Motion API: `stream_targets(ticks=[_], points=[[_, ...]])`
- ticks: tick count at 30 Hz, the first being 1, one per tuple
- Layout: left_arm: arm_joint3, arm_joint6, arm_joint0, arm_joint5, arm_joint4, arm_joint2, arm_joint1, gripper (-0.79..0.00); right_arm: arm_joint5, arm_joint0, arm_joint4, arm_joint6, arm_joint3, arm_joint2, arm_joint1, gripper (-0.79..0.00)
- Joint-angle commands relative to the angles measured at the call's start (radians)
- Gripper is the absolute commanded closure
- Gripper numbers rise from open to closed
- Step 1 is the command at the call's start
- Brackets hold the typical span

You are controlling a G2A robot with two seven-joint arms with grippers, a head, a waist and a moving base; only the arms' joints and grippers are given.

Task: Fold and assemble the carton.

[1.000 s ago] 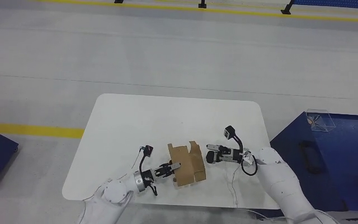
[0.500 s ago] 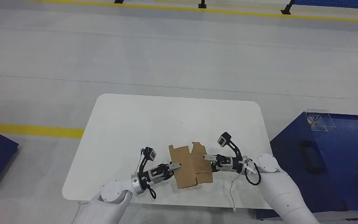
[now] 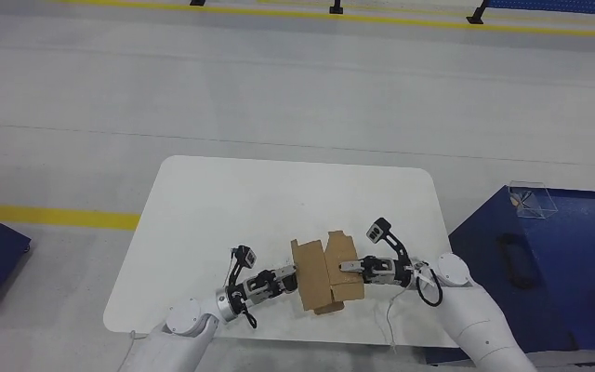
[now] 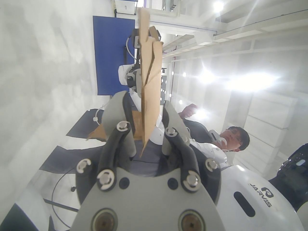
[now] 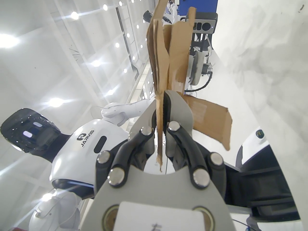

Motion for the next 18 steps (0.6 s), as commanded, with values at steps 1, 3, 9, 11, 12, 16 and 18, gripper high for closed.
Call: stream_targets(ticks=[1, 3, 9, 11, 12, 16, 18], points=[[0.01, 0.01, 0.013, -0.005, 0.042, -0.044, 0.015, -0.785, -0.002, 0.004, -0.009, -0.002, -0.025, 0.032, 0.012, 0.0], [0.03, 0.067, 0.022, -0.007, 0.13, -0.084, 0.029, -0.785, -0.005, -0.006, -0.015, -0.005, -0.074, 0.071, 0.028, 0.0], [0.039, 0.118, 0.048, 0.02, 0.219, -0.083, 0.037, -0.785, 0.026, -0.07, 0.008, 0.025, -0.302, 0.226, 0.076, 0.0], [0.038, 0.124, 0.043, 0.02, 0.237, -0.052, 0.03, -0.785, 0.03, -0.09, 0.01, 0.029, -0.386, 0.271, 0.088, 0.0], [0.037, 0.134, 0.04, 0.015, 0.251, -0.031, 0.025, -0.785, 0.033, -0.095, 0.01, 0.033, -0.429, 0.289, 0.092, 0.0], [0.035, 0.171, 0.014, -0.008, 0.291, 0.081, -0.007, -0.785, 0.027, -0.091, 0.005, 0.027, -0.57, 0.327, 0.1, 0.0], [0.038, 0.177, 0.007, -0.012, 0.293, 0.1, -0.013, -0.785, 0.02, -0.078, -0.011, 0.019, -0.615, 0.321, 0.1, 0.0]])
